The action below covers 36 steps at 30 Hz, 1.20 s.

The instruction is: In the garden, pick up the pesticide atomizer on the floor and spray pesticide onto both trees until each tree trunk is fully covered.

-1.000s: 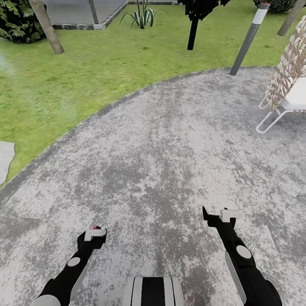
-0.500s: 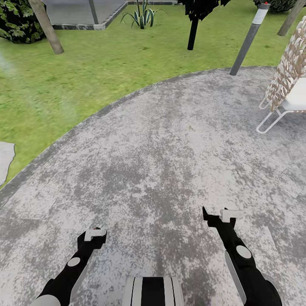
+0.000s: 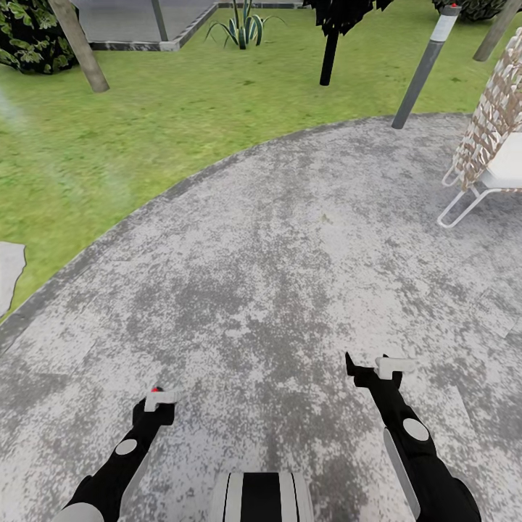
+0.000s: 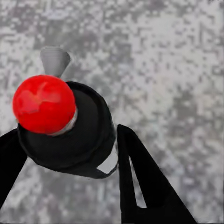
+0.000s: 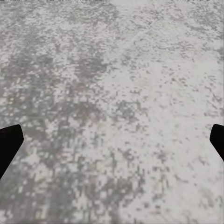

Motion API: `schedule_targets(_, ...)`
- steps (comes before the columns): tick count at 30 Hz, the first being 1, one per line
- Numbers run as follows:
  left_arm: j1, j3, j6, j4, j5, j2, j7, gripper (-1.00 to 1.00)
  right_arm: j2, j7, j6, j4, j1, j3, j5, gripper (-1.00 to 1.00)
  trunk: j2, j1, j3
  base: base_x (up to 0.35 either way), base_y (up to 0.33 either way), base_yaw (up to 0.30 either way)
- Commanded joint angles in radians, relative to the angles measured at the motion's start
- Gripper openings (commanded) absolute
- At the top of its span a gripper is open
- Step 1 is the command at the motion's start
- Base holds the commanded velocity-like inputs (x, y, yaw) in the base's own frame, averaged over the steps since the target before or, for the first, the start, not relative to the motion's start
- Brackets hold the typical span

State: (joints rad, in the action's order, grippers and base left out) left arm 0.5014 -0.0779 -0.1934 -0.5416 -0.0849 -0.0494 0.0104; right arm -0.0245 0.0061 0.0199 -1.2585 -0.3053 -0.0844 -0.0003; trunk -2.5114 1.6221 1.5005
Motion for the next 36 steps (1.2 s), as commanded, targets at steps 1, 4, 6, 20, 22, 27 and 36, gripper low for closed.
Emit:
schedule_targets(1,0.0,0.0,0.0,-0.001,-0.001,0.0,0.0,-1.0,0.0,0.0,0.0,0.0,0.0,0.0,0.0,1.0,0.0,0.0,0.0,0.0,0.0,0.0)
schedule_targets(4,0.0,-0.001,0.0,-0.004,0.0,0.0,0.0,-1.0,0.0,0.0,0.0,0.0,0.0,0.0,0.0,1.0,0.0,0.0,0.0,0.0,0.0,0.0)
schedule_targets(6,0.0,-0.002,-0.001,-0.006,0.0,-0.001,0.0,-1.0,0.0,0.0,0.0,0.0,0.0,0.0,0.0,1.0,0.0,0.0,0.0,0.0,0.0,0.0)
schedule_targets(20,0.0,0.0,-0.001,-0.009,0.001,0.0,0.0,-1.0,-0.001,0.0,0.0,0.002,0.0,0.001,0.0,1.0,0.0,0.0,0.0,0.0,0.0,0.0)
schedule_targets(22,0.0,0.001,-0.001,-0.009,0.001,0.0,0.0,-1.0,-0.001,0.0,0.0,0.003,0.0,0.0,0.0,1.0,0.0,0.0,0.0,0.0,0.0,0.0)
schedule_targets(27,0.0,-0.002,0.0,-0.009,0.001,0.0,0.0,-1.0,-0.001,0.0,0.0,0.004,0.0,0.0,0.0,1.0,0.0,0.0,-0.004,0.0,0.0,0.0)
schedule_targets(36,0.0,-0.002,0.0,-0.01,0.001,-0.001,0.0,-1.0,-0.001,0.0,-0.001,0.004,0.0,0.001,0.0,1.0,0.002,-0.005,-0.039,0.0,0.0,0.0)
